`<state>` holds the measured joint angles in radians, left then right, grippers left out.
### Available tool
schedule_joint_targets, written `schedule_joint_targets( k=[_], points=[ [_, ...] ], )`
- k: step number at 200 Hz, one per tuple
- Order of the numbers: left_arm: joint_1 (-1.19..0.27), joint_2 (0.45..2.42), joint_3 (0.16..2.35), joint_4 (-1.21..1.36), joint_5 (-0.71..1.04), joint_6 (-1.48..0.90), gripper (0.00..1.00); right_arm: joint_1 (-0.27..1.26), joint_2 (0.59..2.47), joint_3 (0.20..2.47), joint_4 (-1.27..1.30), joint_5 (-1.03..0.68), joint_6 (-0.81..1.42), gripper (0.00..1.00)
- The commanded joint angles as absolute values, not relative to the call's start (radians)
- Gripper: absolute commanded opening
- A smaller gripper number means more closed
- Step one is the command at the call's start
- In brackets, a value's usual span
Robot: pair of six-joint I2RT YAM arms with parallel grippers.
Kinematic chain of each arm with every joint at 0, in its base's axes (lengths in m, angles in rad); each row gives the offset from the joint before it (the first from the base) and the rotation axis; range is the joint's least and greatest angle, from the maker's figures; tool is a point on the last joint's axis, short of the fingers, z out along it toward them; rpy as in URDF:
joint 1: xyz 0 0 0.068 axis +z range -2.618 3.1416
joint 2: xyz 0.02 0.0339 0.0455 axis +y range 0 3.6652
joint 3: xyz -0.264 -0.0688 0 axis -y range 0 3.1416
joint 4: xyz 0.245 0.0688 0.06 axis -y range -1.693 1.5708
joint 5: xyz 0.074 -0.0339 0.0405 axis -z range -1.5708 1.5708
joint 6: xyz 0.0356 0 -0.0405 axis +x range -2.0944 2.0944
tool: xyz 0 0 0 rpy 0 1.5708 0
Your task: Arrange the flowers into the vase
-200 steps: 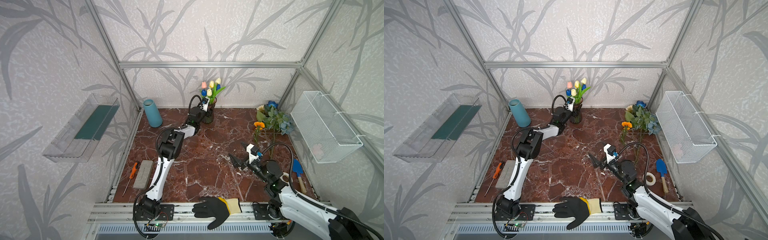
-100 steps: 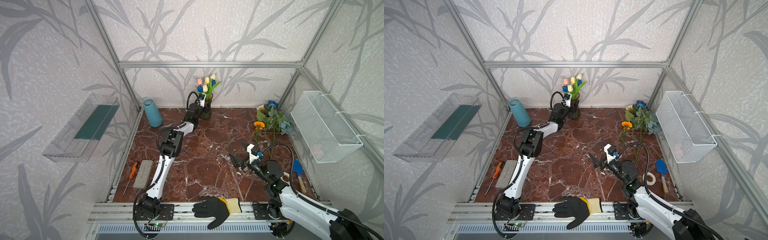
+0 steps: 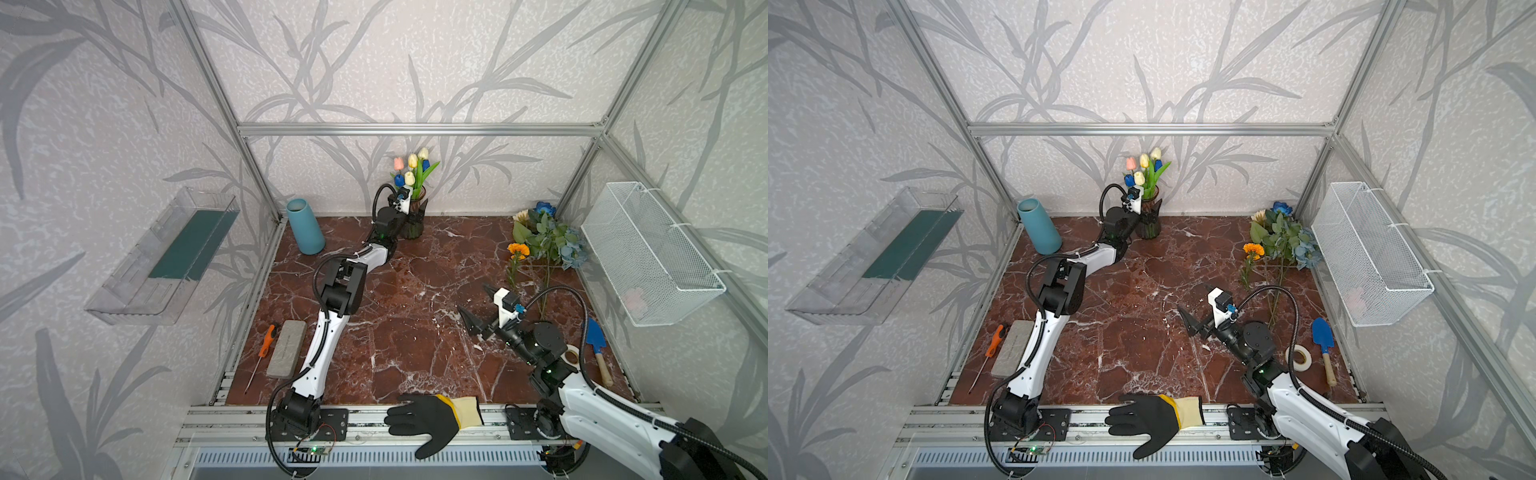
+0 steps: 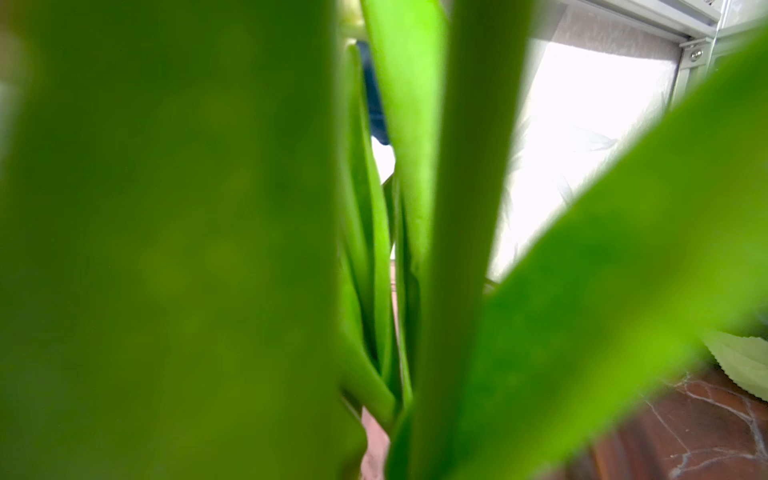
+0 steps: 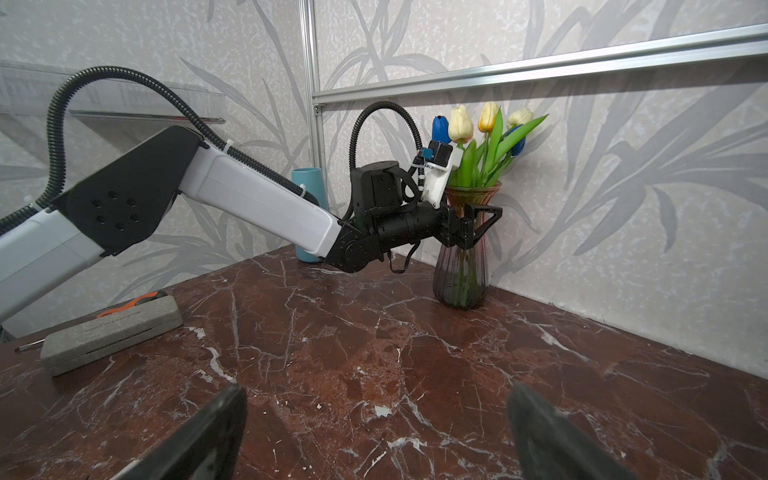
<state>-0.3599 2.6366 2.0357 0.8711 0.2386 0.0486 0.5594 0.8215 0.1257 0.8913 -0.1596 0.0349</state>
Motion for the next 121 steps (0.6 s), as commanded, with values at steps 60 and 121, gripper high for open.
schedule_joint_targets(
  k=[60,121],
  points=[
    [-0.367,2.445,1.706,1.070,0.215,0.090,0.99,0.569,0.804,0.113,0.897,-0.149,0.030,0.98],
    [-0.371,2.165,1.236,1.300,0.146,0.101,1.00,0.569,0.827,0.123,0.890,-0.151,0.017,0.99]
  ],
)
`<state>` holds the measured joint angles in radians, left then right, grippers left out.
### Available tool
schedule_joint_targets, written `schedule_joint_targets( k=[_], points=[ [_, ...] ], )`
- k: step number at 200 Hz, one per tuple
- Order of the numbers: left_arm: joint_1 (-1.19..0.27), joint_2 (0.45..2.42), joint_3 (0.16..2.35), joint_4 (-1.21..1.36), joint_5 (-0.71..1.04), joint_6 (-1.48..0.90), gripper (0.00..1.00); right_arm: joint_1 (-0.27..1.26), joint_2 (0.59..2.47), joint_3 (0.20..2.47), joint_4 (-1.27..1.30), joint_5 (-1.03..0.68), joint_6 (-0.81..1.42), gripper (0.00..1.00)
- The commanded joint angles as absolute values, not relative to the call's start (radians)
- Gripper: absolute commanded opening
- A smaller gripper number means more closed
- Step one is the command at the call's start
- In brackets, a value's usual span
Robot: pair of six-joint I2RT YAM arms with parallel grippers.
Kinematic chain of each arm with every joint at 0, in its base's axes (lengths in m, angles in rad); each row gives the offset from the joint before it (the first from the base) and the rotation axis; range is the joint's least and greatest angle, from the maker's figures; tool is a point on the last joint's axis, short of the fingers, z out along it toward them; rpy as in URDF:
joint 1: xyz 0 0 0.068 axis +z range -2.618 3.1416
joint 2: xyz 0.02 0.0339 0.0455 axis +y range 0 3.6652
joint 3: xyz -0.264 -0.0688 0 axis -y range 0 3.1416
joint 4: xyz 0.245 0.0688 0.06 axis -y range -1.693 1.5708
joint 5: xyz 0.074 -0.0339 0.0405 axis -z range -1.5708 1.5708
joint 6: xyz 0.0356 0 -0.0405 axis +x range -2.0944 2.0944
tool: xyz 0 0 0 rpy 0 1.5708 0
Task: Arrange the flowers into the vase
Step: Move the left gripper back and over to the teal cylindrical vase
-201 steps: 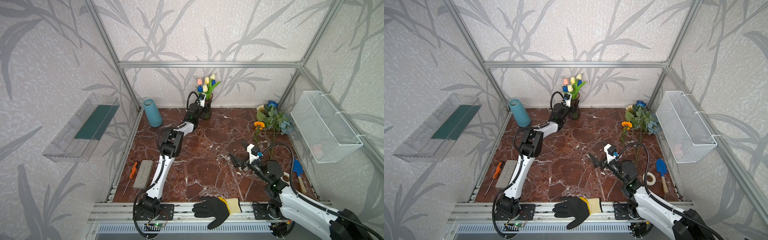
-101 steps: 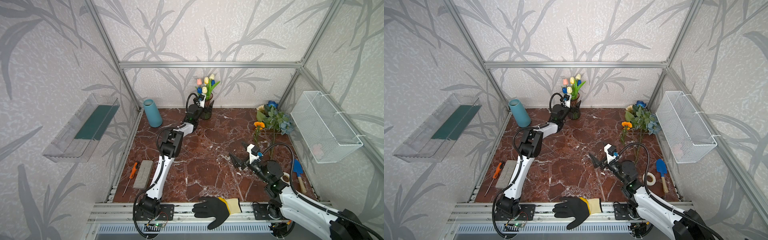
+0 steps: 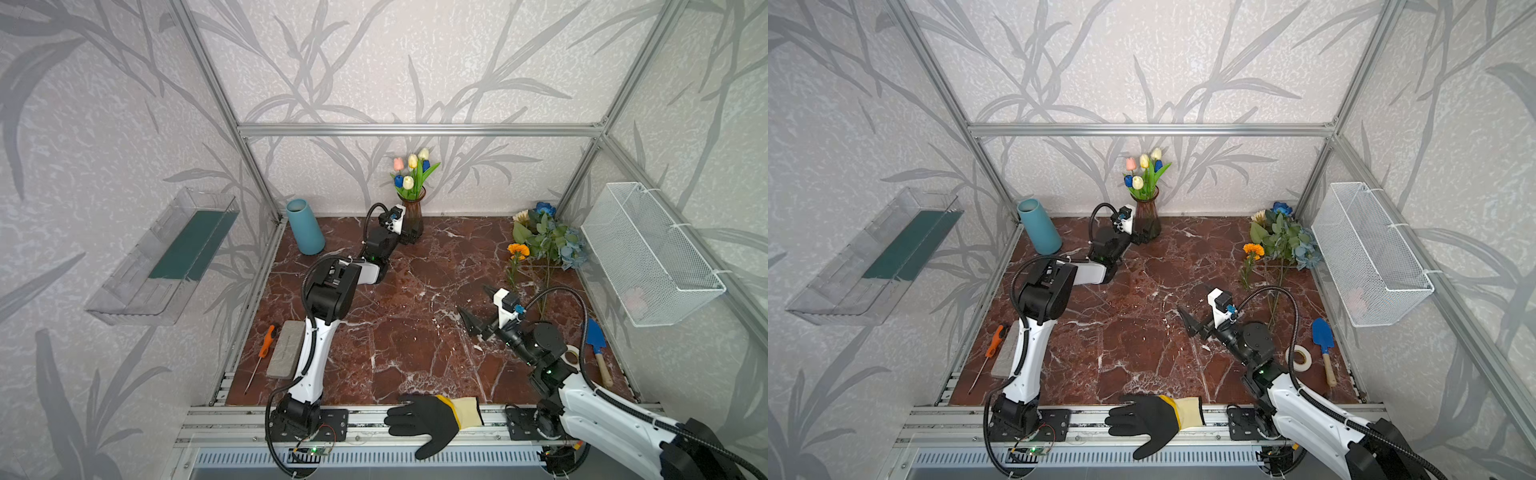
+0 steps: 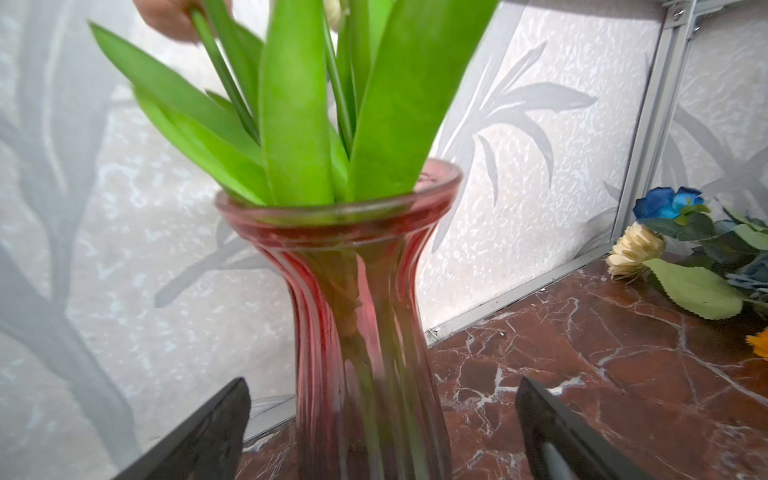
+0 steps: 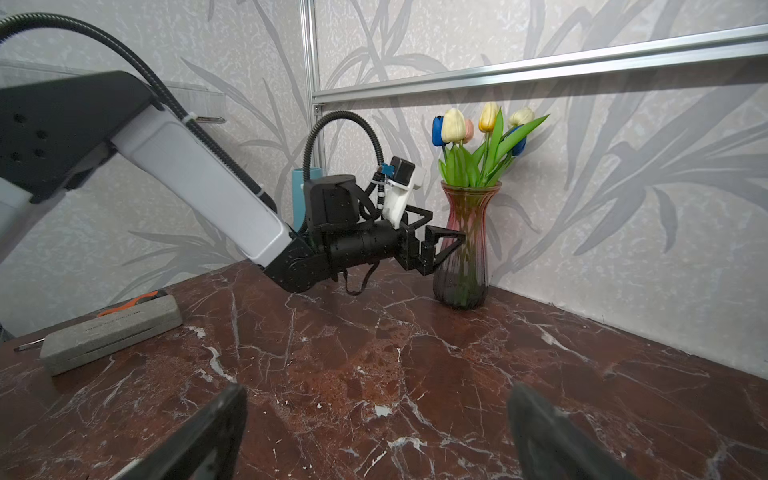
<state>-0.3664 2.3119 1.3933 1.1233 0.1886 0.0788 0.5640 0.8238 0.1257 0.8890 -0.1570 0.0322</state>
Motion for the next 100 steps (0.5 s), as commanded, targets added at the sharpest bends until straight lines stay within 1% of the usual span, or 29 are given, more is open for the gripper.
schedule_joint_targets(
  k=[1,29,52,75,100],
  points=[
    [-0.371,2.159,1.226,1.304,0.140,0.102,1.00,0.570,0.828,0.123,0.888,-0.153,0.017,0.99],
    [-0.352,1.968,0.942,1.375,0.010,0.138,0.99,0.571,0.836,0.125,0.888,-0.148,0.009,0.99],
    [-0.270,1.828,0.761,1.398,-0.041,0.129,1.00,0.573,0.857,0.126,0.901,-0.147,0.009,0.99],
    [-0.180,1.709,0.651,1.373,-0.070,0.136,1.00,0.572,0.876,0.126,0.918,-0.152,0.010,0.99],
    [-0.080,1.607,0.591,1.294,-0.095,0.157,1.00,0.572,0.867,0.125,0.917,-0.153,-0.002,0.99]
  ],
)
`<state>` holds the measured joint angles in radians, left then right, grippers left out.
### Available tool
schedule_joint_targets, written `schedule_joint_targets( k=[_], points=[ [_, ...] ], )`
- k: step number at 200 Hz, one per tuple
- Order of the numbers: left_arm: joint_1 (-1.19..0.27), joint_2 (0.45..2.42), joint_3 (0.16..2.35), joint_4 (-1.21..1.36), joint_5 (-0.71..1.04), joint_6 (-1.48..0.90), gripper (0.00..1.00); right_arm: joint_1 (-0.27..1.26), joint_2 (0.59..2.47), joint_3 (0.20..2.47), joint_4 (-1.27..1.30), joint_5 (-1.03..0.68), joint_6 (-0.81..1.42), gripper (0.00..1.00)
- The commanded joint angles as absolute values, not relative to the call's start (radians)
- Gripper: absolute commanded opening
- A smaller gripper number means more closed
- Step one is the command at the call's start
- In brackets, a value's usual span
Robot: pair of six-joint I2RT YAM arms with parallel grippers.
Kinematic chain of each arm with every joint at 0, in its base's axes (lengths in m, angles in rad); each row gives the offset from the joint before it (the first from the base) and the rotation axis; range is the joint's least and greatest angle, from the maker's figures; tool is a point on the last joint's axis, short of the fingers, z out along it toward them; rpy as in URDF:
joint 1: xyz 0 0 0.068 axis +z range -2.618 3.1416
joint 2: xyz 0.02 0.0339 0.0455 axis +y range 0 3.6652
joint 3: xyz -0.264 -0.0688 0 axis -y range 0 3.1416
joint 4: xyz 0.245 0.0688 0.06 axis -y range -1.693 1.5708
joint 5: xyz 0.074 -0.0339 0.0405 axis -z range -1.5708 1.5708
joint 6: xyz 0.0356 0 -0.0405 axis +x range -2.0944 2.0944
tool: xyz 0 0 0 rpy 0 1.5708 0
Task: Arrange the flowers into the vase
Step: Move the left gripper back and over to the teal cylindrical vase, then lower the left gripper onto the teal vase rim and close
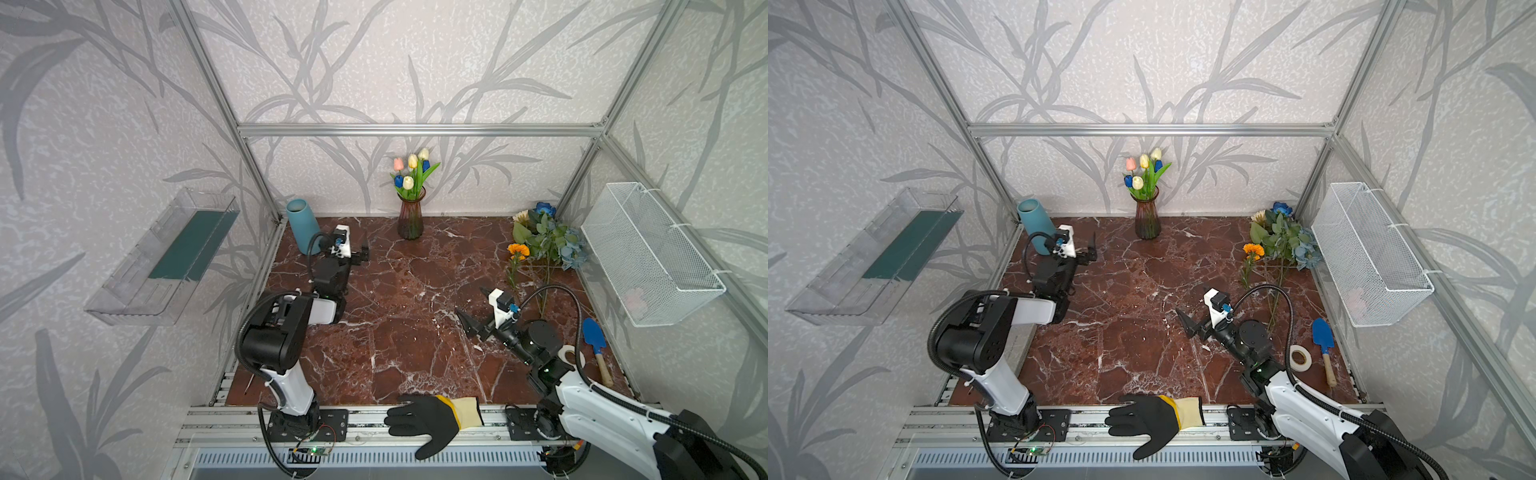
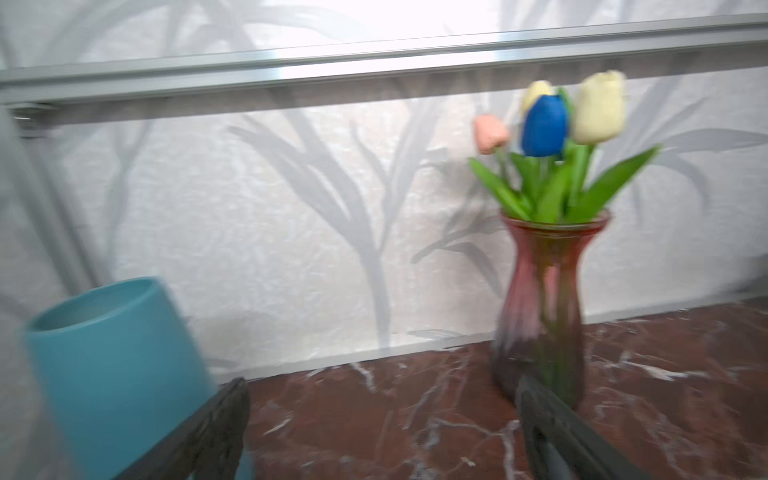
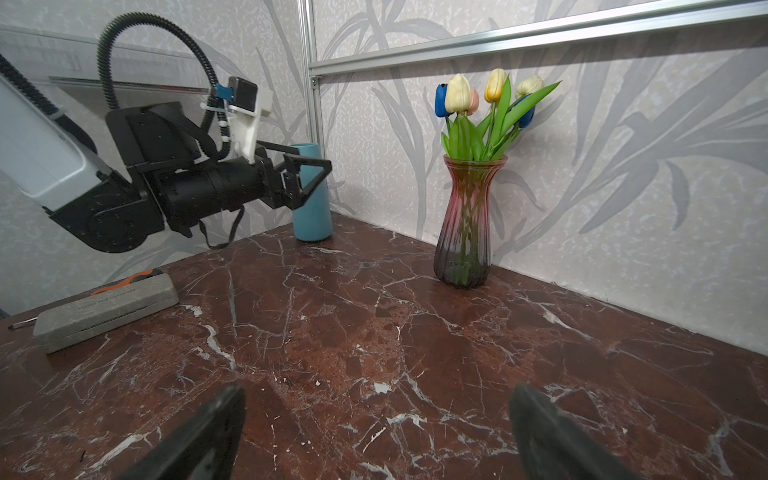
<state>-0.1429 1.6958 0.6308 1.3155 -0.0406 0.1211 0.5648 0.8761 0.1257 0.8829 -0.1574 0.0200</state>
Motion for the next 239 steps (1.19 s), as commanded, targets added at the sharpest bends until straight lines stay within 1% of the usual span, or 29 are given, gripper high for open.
schedule_joint_targets(
  k=[1,20,37,86,119,159,180,239],
  points=[
    [-0.076,1.603,0.590,1.292,-0.097,0.158,0.99,0.572,0.866,0.125,0.918,-0.154,-0.003,0.99],
    [0.001,1.558,0.568,1.271,-0.081,0.159,1.00,0.572,0.825,0.119,0.894,-0.146,-0.012,0.99],
    [0.054,1.563,0.579,1.255,-0.063,0.161,1.00,0.572,0.794,0.123,0.856,-0.141,-0.019,0.99],
    [0.195,1.692,0.674,1.266,0.112,0.103,1.00,0.572,0.767,0.117,0.847,-0.138,-0.026,0.99],
    [0.220,1.765,0.795,1.169,0.186,0.146,1.00,0.573,0.771,0.119,0.847,-0.140,-0.028,0.99],
    [0.262,1.856,0.903,1.153,0.261,0.137,1.00,0.573,0.777,0.118,0.849,-0.143,-0.030,0.99],
    [0.265,1.908,0.969,1.113,0.279,0.144,1.00,0.572,0.795,0.119,0.861,-0.147,-0.029,0.99],
    [0.278,2.040,1.121,1.114,0.318,0.076,0.99,0.574,0.861,0.120,0.912,-0.172,-0.029,0.99]
  ],
)
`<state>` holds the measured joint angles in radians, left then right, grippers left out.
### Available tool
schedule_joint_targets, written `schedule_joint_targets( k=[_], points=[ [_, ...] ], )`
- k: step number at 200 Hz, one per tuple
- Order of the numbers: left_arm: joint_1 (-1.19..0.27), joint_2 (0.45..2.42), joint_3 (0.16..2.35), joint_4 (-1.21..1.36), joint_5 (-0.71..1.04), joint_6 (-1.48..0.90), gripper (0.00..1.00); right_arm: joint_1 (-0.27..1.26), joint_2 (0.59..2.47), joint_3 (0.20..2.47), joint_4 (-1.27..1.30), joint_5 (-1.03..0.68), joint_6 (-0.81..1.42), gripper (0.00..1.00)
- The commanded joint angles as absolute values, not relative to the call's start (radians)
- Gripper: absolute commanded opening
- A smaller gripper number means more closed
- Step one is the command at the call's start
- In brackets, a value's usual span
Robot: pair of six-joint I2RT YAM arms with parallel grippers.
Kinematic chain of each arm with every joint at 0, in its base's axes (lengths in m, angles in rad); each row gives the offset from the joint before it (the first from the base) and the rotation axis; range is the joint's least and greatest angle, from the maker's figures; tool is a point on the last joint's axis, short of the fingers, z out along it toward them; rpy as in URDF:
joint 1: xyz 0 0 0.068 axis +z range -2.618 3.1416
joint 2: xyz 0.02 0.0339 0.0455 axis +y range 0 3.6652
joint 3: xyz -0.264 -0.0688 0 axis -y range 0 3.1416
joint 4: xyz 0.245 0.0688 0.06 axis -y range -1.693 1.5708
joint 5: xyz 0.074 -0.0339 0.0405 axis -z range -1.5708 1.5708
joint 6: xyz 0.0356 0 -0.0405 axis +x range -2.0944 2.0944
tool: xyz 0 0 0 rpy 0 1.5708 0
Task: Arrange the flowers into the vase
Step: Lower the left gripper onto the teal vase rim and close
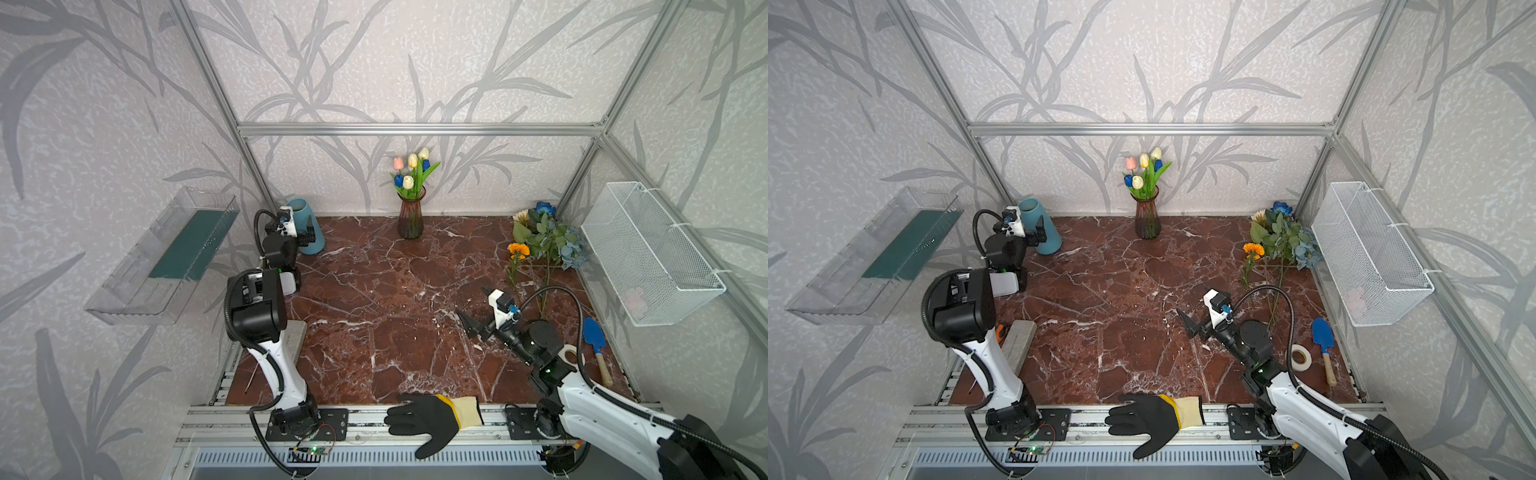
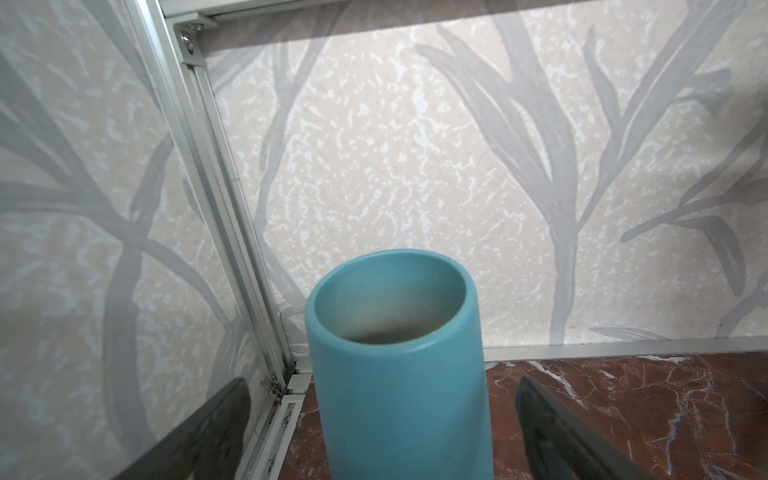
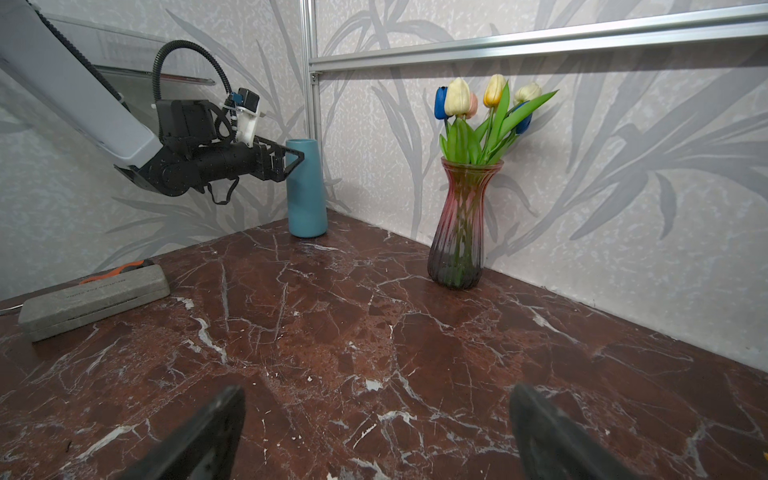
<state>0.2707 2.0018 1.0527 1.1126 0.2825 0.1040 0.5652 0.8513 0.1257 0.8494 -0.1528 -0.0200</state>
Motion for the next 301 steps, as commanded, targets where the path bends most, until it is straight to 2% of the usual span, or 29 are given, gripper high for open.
schedule_joint_targets(
  k=[1,113,149,177,201,217,253,274,301],
  points=[
    [0.278,2.043,1.124,1.114,0.318,0.075,1.00,0.574,0.860,0.120,0.913,-0.172,-0.028,0.99],
    [0.273,2.229,1.397,1.021,0.364,0.035,0.98,0.574,0.867,0.128,0.905,-0.187,-0.035,0.99],
    [0.271,2.249,1.404,1.035,0.386,0.025,0.84,0.574,0.857,0.128,0.896,-0.183,-0.039,0.99],
    [0.268,2.250,1.388,1.055,0.393,0.023,0.78,0.574,0.853,0.128,0.894,-0.183,-0.039,0.99],
    [0.267,2.246,1.373,1.065,0.402,0.019,0.65,0.574,0.856,0.127,0.898,-0.183,-0.036,0.99],
    [0.267,2.240,1.357,1.076,0.411,0.006,0.62,0.574,0.857,0.125,0.906,-0.184,-0.039,1.00],
    [0.261,2.191,1.303,1.086,0.434,-0.014,0.36,0.574,0.854,0.123,0.905,-0.181,-0.040,1.00],
    [0.251,2.144,1.270,1.019,0.469,0.002,0.16,0.574,0.866,0.124,0.912,-0.181,-0.035,1.00],
    [0.225,2.091,1.169,1.115,0.463,-0.001,0.12,0.574,0.883,0.127,0.928,-0.184,-0.028,1.00]
  ],
)
